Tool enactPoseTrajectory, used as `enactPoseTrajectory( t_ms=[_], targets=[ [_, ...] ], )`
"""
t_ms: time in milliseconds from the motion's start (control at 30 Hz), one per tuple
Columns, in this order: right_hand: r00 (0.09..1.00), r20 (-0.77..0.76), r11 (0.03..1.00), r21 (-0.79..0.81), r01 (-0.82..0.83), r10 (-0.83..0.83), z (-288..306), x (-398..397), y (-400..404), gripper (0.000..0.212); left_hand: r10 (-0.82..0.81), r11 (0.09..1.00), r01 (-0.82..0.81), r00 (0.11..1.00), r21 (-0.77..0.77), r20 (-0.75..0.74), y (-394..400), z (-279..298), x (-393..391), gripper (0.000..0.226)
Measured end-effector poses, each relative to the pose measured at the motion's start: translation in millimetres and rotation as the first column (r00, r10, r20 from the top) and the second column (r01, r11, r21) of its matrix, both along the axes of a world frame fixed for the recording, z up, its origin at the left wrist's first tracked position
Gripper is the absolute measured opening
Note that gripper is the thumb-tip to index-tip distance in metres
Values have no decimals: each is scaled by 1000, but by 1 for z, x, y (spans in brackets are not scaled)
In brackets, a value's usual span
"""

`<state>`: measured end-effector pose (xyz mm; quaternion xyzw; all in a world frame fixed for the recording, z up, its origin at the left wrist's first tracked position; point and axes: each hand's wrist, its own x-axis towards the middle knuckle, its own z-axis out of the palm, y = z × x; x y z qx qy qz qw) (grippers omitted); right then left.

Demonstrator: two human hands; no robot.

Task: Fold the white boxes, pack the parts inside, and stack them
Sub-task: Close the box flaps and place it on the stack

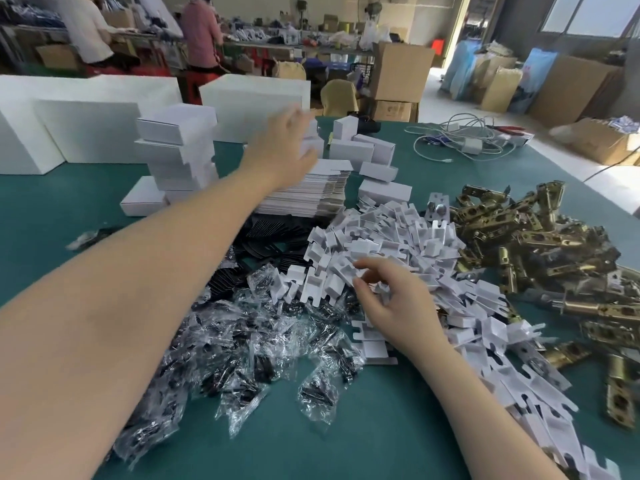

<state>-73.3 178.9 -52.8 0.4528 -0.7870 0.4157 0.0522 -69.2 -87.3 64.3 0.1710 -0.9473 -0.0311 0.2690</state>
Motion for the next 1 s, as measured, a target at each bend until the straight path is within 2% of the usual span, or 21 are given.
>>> enactPoseTrajectory(
  t_ms=[33,67,133,233,333,433,500,567,600,633,667,733,767,833,933,1000],
  targets=[
    [1000,-13,1000,8,0,0,0,0,0,25,35,999,-32,982,-16,185,-2,-9,-5,59],
    [1000,-25,1000,13,3,-3,-1,-1,0,24,75,997,-69,951,-33,301,-3,-17,-8,62],
    [999,-38,1000,27,13,-12,-2,-2,-1,24,119,993,-108,909,-50,399,-6,-27,-8,54],
    [999,-33,999,40,29,-27,-3,-3,-3,25,129,972,-51,931,-228,342,-9,-32,1,17],
    [999,-26,999,45,31,-30,-3,-3,-3,24,152,965,-76,942,-249,299,-13,-19,11,26],
    [1000,-8,999,42,23,-22,-3,-3,-2,24,144,965,-110,981,-240,128,-9,-5,19,35],
    [1000,-7,999,37,20,-20,-3,-2,-2,24,120,986,-140,972,-87,-201,-1,8,27,33],
    [999,-16,999,29,31,-31,-4,-2,-3,26,135,987,-57,810,152,-571,18,22,33,30],
    [999,-20,999,21,42,-42,-5,-2,-3,29,168,960,33,722,277,-671,30,27,35,26],
    [998,-26,998,11,55,-55,-5,-1,-4,33,224,899,143,661,414,-716,43,28,37,21],
    [997,-35,998,3,63,-63,-6,0,-5,38,309,781,251,639,571,-704,56,24,40,15],
    [997,-39,997,-22,70,-71,-6,4,-5,49,427,473,400,675,785,-602,81,-2,49,9],
    [997,-22,997,-43,70,-71,-6,5,-5,54,443,383,399,712,833,-545,92,-21,55,8],
    [997,17,991,-104,82,-81,-5,5,-3,57,433,279,376,772,884,-465,109,-58,65,6],
    [995,69,983,-170,76,-65,-4,5,-1,57,425,126,418,797,900,-430,123,-92,72,18],
    [994,101,978,-200,58,-38,-3,8,0,51,402,160,405,806,900,-434,125,-105,74,12]
  ],
)
